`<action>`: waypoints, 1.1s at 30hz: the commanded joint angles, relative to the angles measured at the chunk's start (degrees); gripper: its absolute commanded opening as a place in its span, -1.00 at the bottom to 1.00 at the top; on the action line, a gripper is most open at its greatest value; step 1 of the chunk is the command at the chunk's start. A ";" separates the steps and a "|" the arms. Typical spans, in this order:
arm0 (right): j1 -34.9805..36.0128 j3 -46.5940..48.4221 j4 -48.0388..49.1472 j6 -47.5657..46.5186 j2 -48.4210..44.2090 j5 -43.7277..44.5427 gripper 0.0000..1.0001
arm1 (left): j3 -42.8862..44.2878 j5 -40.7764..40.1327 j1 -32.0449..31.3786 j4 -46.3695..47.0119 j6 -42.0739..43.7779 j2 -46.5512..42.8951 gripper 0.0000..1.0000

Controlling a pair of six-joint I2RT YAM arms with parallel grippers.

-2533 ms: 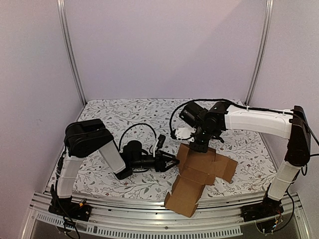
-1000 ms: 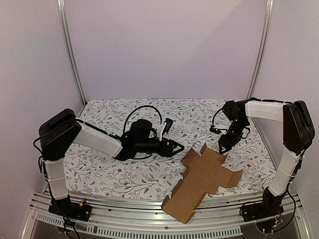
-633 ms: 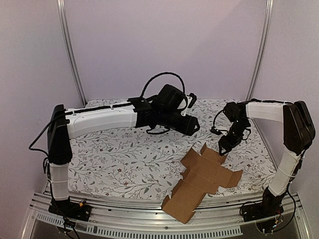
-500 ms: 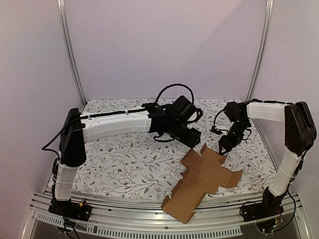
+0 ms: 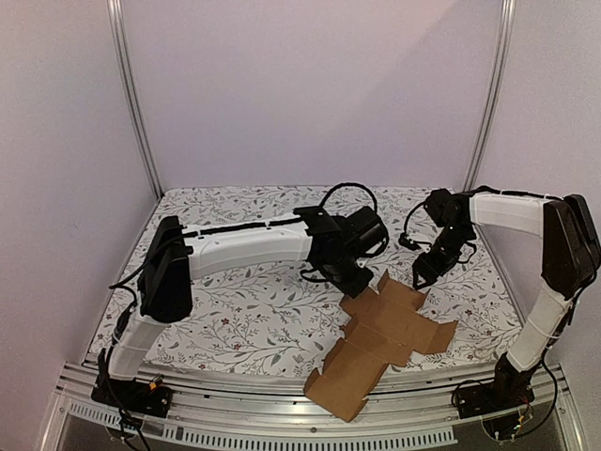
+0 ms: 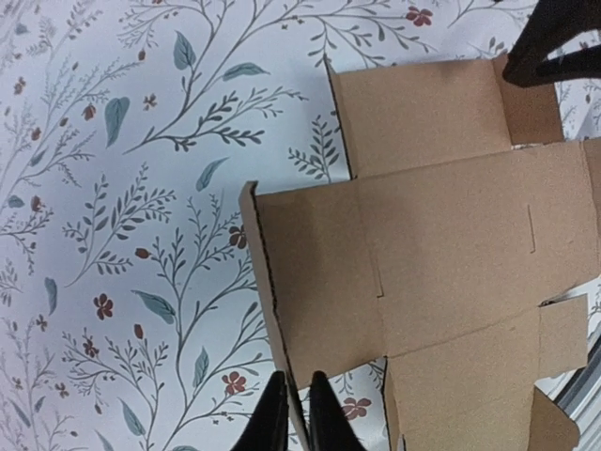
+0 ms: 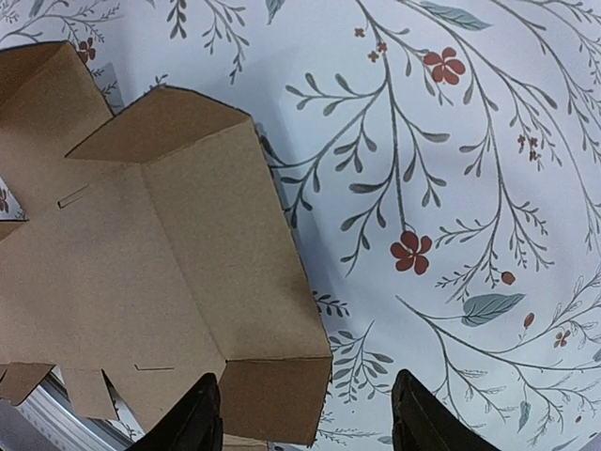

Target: Fold the paper box

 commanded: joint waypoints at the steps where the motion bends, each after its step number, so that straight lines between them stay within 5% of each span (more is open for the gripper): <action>1: -0.30 -0.31 0.74 0.50 -1.00 -0.88 0.22 | 0.71 -1.58 -0.24 -1.01 0.84 0.83 -1.00; 6: -1.30 2.88 -1.50 0.78 -0.41 -5.91 0.31 | -6.33 -3.23 -0.69 5.46 3.20 -4.64 -1.00; 16: -1.98 6.48 -8.77 -2.18 3.45 -15.30 0.43 | -34.18 -9.49 -1.72 33.12 3.16 -24.26 -1.00; 22: -1.89 9.39 -10.52 -3.18 5.20 -22.16 0.41 | -38.95 -10.16 -1.73 37.15 2.60 -27.11 -1.00; 33: -1.94 11.25 -13.13 -4.42 6.08 -24.63 -0.50 | -40.62 -11.67 -1.73 38.35 0.99 -27.70 -1.00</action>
